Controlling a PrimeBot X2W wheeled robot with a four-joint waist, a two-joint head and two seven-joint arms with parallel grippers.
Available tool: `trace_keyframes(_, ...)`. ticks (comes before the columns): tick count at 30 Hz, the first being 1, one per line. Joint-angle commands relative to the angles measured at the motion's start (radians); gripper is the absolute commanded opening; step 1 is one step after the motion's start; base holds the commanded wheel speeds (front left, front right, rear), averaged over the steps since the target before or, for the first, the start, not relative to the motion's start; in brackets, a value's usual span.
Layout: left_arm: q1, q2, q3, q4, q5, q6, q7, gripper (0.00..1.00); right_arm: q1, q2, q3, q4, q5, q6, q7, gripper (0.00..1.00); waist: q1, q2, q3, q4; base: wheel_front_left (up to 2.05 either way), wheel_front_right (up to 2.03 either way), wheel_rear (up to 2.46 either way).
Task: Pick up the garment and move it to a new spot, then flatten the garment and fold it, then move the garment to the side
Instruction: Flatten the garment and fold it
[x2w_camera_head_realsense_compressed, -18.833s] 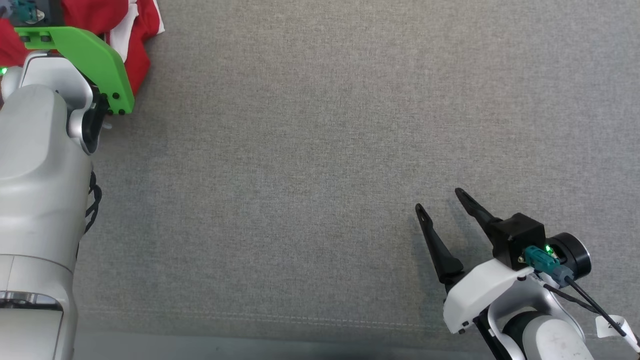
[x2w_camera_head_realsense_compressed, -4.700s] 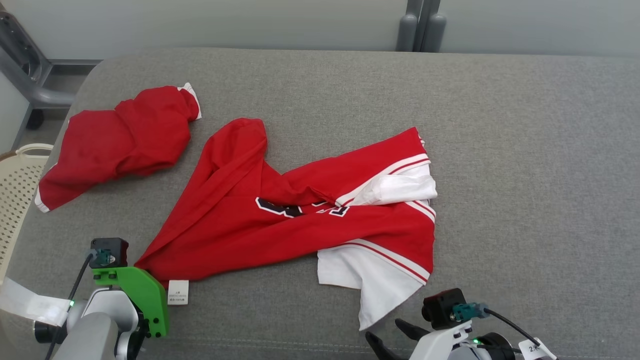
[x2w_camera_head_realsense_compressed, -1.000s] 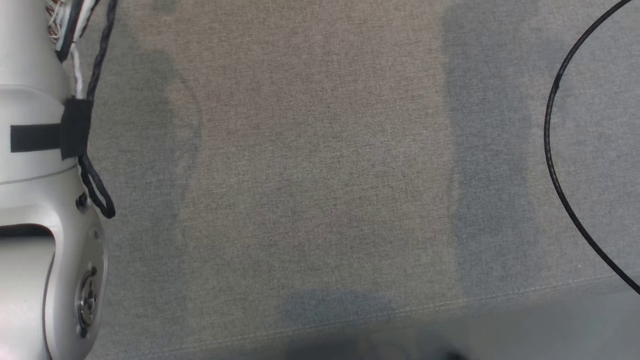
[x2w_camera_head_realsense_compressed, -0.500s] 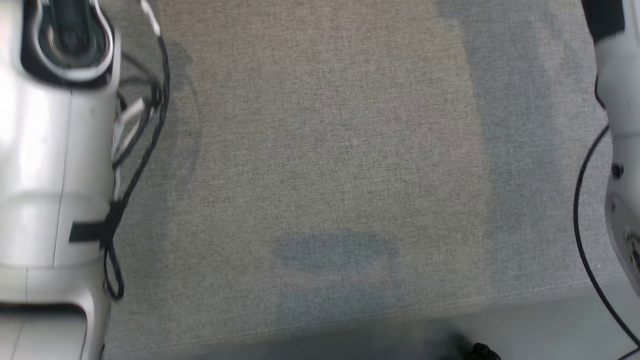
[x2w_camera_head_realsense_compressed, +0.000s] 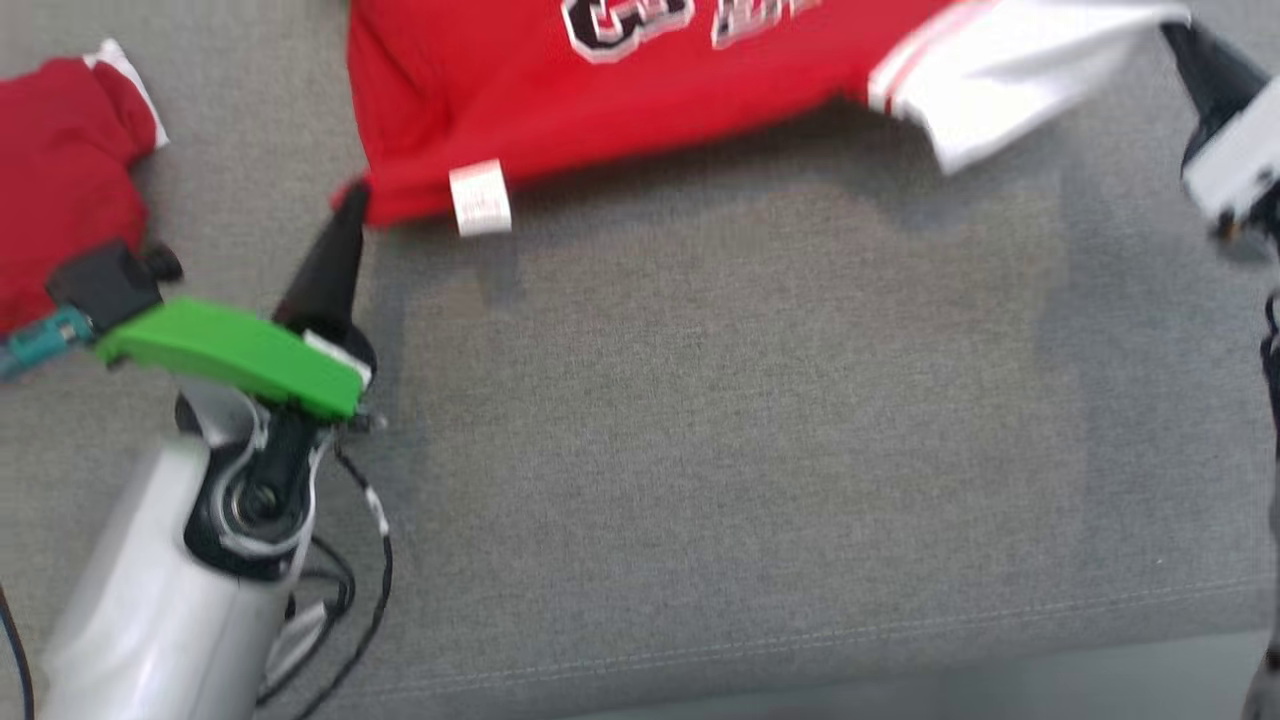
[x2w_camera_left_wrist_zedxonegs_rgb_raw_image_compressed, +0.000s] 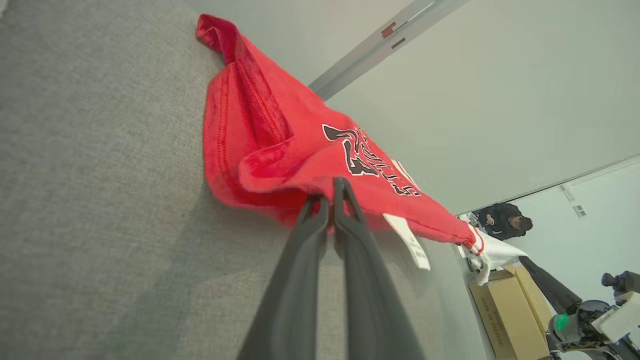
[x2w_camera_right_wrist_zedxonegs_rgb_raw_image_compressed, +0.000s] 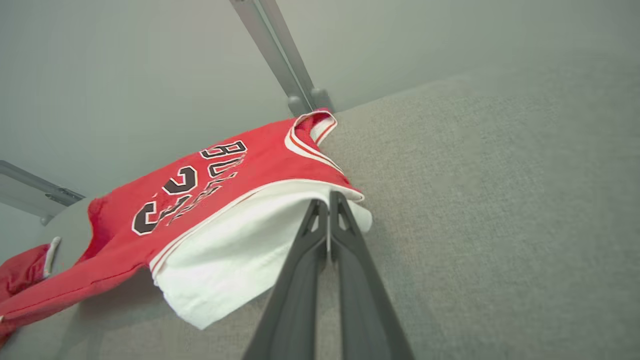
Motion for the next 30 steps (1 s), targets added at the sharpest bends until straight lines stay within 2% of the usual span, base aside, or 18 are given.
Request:
trace_keyframes(1, 0.049, 0.018, -0.007, -0.015, 0.015, 0.021, 0.005, 0.0, 0.063, 0.029, -0.024, -0.062, -0.042, 0.0, 0.056, 0.0, 0.0001, -0.0001, -0.106, 0.006, 0.0, 0.0, 0.0)
trace_keyframes(4, 0.147, 0.027, -0.019, -0.052, 0.003, 0.056, 0.012, 0.0, 0.201, 0.1, -0.084, -0.228, -0.106, 0.0, 0.21, 0.0, 0.0001, -0.0001, -0.159, 0.003, 0.0, 0.0, 0.0)
trace_keyframes(7, 0.229, 0.043, -0.034, -0.066, 0.019, 0.089, 0.006, 0.0, 0.326, 0.16, -0.096, -0.362, -0.153, 0.0, 0.335, 0.0, 0.0001, -0.0001, -0.204, -0.001, 0.0, 0.0, 0.0)
trace_keyframes(12, 0.333, 0.05, -0.057, -0.057, 0.017, 0.131, 0.011, 0.0, 0.495, 0.193, -0.077, -0.502, -0.193, 0.0, 0.481, 0.0, 0.0001, -0.0001, -0.261, -0.007, 0.0, 0.0, 0.0)
trace_keyframes(18, 0.424, 0.073, -0.087, -0.033, 0.03, 0.165, 0.028, 0.0, 0.626, 0.196, -0.071, -0.553, -0.228, 0.0, 0.564, 0.0, 0.0001, -0.0001, -0.307, -0.011, 0.0, 0.0, 0.0)
trace_keyframes(30, 0.509, 0.15, -0.161, -0.014, 0.117, 0.207, 0.044, 0.0, 0.797, 0.199, -0.039, -0.566, -0.189, 0.0, 0.648, 0.0, 0.0001, -0.0001, -0.369, 0.01, 0.0, 0.0, 0.0)
